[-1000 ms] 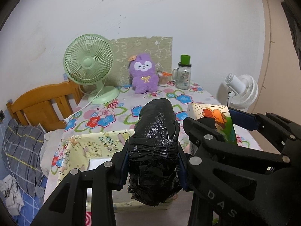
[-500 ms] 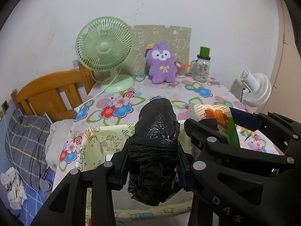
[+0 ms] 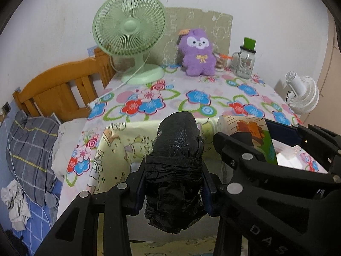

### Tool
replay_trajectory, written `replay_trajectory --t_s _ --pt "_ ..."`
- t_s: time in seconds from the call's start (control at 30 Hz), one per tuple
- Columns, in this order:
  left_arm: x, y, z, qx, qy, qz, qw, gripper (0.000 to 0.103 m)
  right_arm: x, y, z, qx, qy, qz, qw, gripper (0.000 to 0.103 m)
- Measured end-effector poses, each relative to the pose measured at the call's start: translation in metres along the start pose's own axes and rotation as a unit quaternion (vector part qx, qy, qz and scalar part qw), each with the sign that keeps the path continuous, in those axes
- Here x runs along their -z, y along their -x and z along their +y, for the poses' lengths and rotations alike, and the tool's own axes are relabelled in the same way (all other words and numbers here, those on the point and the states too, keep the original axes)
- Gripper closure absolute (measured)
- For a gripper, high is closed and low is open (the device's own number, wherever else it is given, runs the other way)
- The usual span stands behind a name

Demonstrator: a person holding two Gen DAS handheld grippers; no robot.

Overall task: Organize soft objects
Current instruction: 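Carry the black bundle and tissue pack with both tools into the yellow-green box, then open both tools to release the items inside the box and withdraw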

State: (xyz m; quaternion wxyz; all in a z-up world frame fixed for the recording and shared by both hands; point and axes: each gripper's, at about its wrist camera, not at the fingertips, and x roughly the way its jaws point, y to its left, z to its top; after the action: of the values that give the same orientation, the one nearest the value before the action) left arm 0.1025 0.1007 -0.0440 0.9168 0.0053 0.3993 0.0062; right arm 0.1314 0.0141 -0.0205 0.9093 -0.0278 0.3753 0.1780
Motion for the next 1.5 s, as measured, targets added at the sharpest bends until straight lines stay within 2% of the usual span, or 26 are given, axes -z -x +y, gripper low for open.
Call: replay_trajectory --t_s 0.07,0.1,0.13,0.2,0.33,0.4,0.87,1.5 --pt "0.002 -0.004 0.000 -0.001 0.003 0.015 0.9999 0.046 0.001 -0.005 0.001 0.001 -0.002 0.004 1.000 0.040" --pt "0.002 -0.007 0.000 -0.006 0.002 0.017 0.9998 0.036 0.001 -0.007 0.001 0.002 -0.003 0.006 1.000 0.038" --pt "0.003 -0.008 0.000 -0.008 0.001 0.017 0.9998 0.033 0.002 -0.009 0.001 0.006 -0.004 0.009 1.000 0.038" --pt "0.004 -0.009 0.001 -0.002 0.001 0.018 0.9998 0.029 0.002 -0.012 -0.001 0.009 -0.005 0.013 1.000 0.036" --pt "0.003 -0.010 0.000 0.003 0.001 0.018 0.9998 0.022 0.002 -0.010 -0.003 0.009 -0.008 0.005 1.000 0.020" --pt "0.002 -0.009 -0.001 0.006 0.000 0.016 0.9999 0.020 0.002 -0.008 -0.003 0.017 -0.007 0.000 1.000 0.016" --pt "0.002 0.016 -0.019 0.006 -0.005 -0.009 0.9999 0.014 0.011 0.020 -0.010 0.036 0.004 -0.022 0.999 0.013" --pt "0.003 0.057 -0.055 -0.003 -0.006 -0.055 0.9984 0.014 0.023 0.074 -0.035 0.040 -0.005 -0.069 0.997 0.007"
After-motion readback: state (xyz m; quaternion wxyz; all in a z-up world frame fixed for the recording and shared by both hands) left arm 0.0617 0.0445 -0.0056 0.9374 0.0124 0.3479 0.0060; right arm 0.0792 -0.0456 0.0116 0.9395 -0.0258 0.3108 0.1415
